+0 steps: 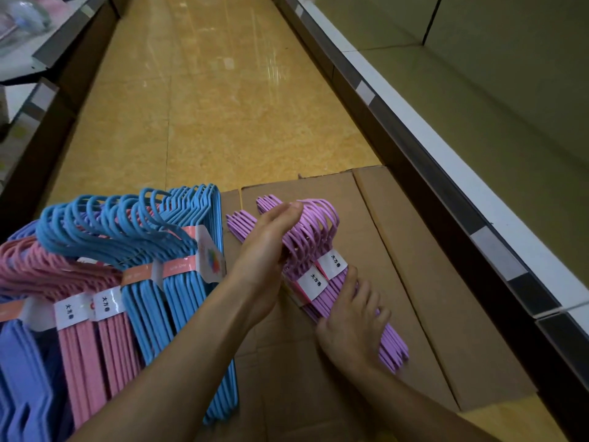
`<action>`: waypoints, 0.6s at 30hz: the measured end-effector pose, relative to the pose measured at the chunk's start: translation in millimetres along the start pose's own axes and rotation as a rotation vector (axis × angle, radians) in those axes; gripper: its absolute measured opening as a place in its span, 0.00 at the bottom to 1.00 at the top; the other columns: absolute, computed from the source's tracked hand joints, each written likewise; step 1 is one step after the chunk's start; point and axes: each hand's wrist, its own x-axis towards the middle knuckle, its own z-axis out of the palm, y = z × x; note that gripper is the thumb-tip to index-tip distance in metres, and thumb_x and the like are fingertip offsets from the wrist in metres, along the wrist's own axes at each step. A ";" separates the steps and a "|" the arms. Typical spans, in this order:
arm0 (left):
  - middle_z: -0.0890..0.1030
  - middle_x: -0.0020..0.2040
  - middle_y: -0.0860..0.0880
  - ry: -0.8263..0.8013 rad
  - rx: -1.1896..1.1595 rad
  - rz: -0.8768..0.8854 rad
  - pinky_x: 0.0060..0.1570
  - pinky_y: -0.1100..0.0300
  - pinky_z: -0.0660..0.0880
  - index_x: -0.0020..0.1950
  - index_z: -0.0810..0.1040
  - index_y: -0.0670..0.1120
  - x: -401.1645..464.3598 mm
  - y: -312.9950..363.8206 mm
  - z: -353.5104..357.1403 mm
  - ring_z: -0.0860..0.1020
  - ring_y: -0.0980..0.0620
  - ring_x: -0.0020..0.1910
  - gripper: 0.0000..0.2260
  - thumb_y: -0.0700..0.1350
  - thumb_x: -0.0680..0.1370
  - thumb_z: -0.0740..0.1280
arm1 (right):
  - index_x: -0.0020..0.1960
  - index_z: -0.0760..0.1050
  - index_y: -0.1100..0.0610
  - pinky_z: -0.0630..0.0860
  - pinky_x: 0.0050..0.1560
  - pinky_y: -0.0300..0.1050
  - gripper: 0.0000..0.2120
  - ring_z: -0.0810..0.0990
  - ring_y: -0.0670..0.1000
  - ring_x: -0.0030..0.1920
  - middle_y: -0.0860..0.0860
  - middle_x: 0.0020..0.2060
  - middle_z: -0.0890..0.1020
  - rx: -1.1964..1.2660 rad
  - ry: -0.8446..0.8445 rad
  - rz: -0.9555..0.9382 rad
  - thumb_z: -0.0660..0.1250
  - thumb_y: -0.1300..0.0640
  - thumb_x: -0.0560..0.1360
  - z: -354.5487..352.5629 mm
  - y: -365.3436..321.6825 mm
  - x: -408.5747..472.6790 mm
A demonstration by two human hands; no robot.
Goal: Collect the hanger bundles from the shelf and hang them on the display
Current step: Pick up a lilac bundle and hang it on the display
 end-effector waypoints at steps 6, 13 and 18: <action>0.82 0.60 0.47 0.039 0.010 -0.034 0.60 0.55 0.74 0.63 0.75 0.55 -2.9 -1.7 -12.4 0.80 0.49 0.60 0.17 0.61 0.79 0.63 | 0.79 0.47 0.54 0.66 0.65 0.50 0.44 0.67 0.52 0.65 0.53 0.66 0.67 0.151 -0.019 -0.051 0.69 0.47 0.73 -10.1 12.3 8.6; 0.81 0.57 0.46 0.203 -0.107 -0.106 0.60 0.51 0.76 0.61 0.77 0.47 -2.4 -8.6 -34.2 0.80 0.47 0.55 0.19 0.59 0.81 0.60 | 0.80 0.49 0.52 0.66 0.69 0.55 0.40 0.66 0.54 0.72 0.53 0.74 0.65 0.371 -0.110 -0.008 0.67 0.57 0.75 -33.4 25.0 19.3; 0.80 0.51 0.49 0.250 -0.031 -0.124 0.59 0.50 0.76 0.51 0.78 0.53 2.8 -17.5 -35.2 0.80 0.48 0.51 0.08 0.55 0.81 0.64 | 0.80 0.50 0.46 0.74 0.66 0.57 0.39 0.70 0.52 0.69 0.51 0.72 0.68 0.581 -0.209 -0.056 0.62 0.53 0.73 -49.1 37.6 26.9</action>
